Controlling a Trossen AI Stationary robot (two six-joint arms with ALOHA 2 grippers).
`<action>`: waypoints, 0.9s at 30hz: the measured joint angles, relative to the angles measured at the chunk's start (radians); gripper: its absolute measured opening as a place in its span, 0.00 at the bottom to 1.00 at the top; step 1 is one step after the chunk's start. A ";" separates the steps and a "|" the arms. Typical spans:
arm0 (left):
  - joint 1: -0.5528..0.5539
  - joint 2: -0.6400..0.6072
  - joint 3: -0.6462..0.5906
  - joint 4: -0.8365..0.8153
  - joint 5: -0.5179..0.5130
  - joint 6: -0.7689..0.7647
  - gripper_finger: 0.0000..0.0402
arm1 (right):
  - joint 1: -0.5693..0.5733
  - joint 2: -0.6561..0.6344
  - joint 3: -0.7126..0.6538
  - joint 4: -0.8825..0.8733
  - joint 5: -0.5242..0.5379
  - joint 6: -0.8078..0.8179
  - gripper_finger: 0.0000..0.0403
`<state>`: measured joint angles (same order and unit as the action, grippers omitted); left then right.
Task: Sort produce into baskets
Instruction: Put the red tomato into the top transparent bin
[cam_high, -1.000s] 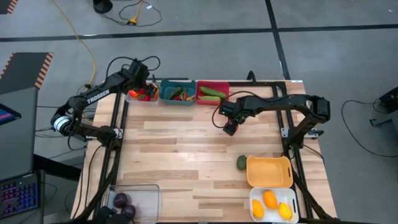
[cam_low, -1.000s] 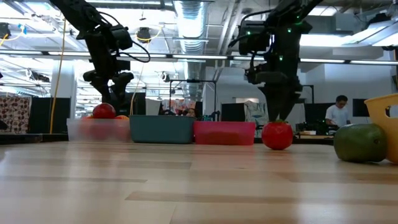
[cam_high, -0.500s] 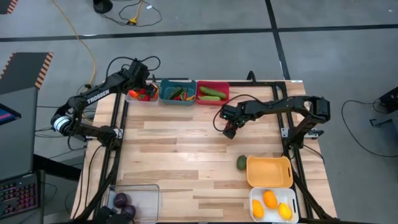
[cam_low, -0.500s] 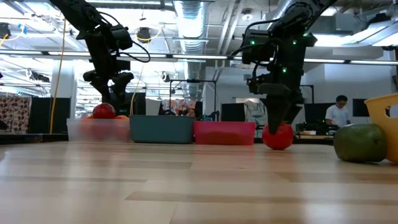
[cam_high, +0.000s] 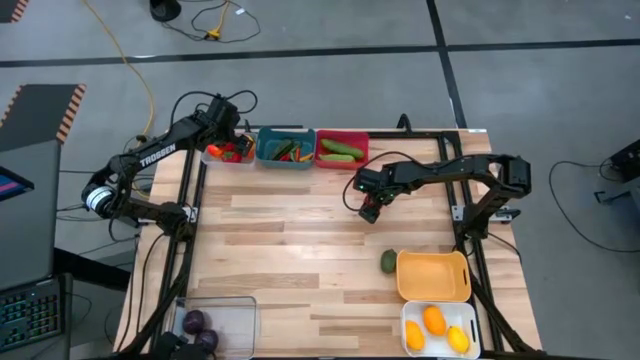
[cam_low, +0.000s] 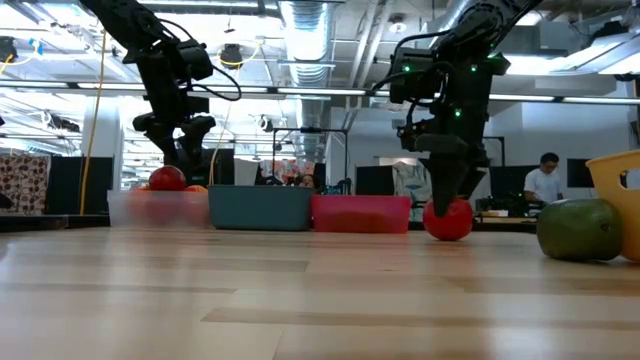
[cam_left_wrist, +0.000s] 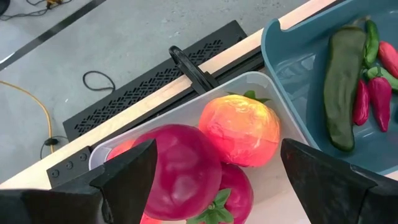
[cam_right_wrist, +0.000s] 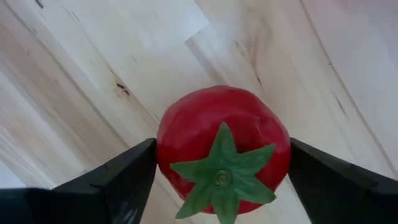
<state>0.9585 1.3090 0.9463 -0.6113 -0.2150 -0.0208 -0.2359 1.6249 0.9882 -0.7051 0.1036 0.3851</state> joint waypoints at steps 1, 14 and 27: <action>0.000 0.000 0.000 0.000 0.000 0.000 0.82 | 0.000 0.000 0.000 -0.003 0.000 0.000 0.90; 0.000 0.000 0.000 0.042 0.106 0.037 0.82 | -0.001 0.000 0.010 -0.009 -0.016 0.021 0.78; -0.070 -0.002 0.000 0.364 0.578 0.161 0.82 | -0.013 0.000 0.207 0.067 -0.147 0.087 0.78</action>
<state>0.8884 1.3075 0.9463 -0.2477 0.3633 0.1397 -0.2485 1.6249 1.1951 -0.6384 -0.0433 0.4725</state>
